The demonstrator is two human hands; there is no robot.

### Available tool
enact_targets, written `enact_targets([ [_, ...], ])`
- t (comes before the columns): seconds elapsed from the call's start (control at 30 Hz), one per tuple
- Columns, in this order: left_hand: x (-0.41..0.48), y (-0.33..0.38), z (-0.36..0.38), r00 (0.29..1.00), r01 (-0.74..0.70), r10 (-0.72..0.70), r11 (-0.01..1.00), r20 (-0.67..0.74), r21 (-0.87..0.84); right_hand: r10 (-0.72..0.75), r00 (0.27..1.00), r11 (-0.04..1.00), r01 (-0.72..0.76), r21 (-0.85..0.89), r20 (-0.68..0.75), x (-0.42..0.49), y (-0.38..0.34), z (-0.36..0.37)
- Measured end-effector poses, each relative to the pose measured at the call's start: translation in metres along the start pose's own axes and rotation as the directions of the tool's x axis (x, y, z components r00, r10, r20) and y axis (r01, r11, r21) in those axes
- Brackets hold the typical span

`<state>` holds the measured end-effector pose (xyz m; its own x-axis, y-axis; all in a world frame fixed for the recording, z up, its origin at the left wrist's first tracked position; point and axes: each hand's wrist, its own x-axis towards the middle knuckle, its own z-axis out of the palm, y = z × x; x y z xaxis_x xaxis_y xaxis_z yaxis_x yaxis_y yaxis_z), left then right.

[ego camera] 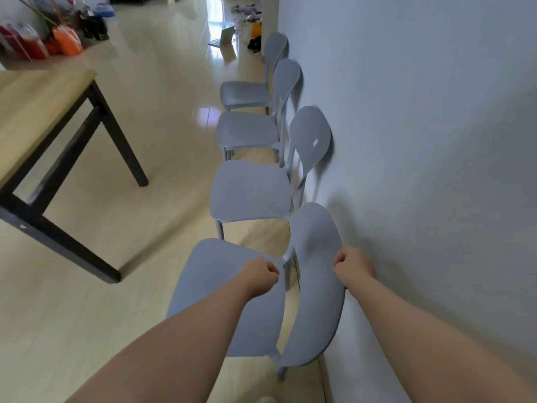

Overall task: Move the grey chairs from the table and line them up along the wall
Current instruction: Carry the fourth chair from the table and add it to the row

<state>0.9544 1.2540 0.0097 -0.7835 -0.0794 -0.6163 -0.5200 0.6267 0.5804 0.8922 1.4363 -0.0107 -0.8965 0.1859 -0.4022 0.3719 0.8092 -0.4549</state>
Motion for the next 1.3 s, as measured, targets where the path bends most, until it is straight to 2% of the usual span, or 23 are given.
enact_targets([
  [0.2,-0.002,0.004,0.001,1.0,-0.009,0.009,1.0,-0.022,0.022,0.0,0.997,1.0,-0.002,-0.021,-0.082,-0.001,0.006,-0.001],
  [0.4,0.0,0.012,0.011,1.0,-0.004,0.004,1.0,-0.006,0.027,-0.048,0.998,0.998,0.049,-0.038,0.037,-0.014,0.015,0.003],
  [0.57,-0.003,0.022,0.022,1.0,-0.012,0.012,1.0,0.008,0.022,-0.042,0.999,0.999,0.042,0.016,-0.001,-0.011,0.025,-0.002],
  [0.73,-0.006,0.024,0.026,1.0,-0.012,0.012,0.999,0.0,0.044,-0.024,1.0,0.999,0.024,-0.044,0.004,-0.009,0.035,-0.014],
  [0.93,-0.006,0.025,0.029,1.0,-0.011,0.011,0.998,-0.007,0.062,-0.004,0.999,0.991,-0.003,-0.136,-0.054,-0.006,0.055,-0.035],
  [1.3,-0.01,0.015,0.029,1.0,0.009,-0.008,0.998,-0.015,0.058,0.035,0.985,0.993,-0.054,-0.105,-0.168,-0.013,0.055,-0.028],
])
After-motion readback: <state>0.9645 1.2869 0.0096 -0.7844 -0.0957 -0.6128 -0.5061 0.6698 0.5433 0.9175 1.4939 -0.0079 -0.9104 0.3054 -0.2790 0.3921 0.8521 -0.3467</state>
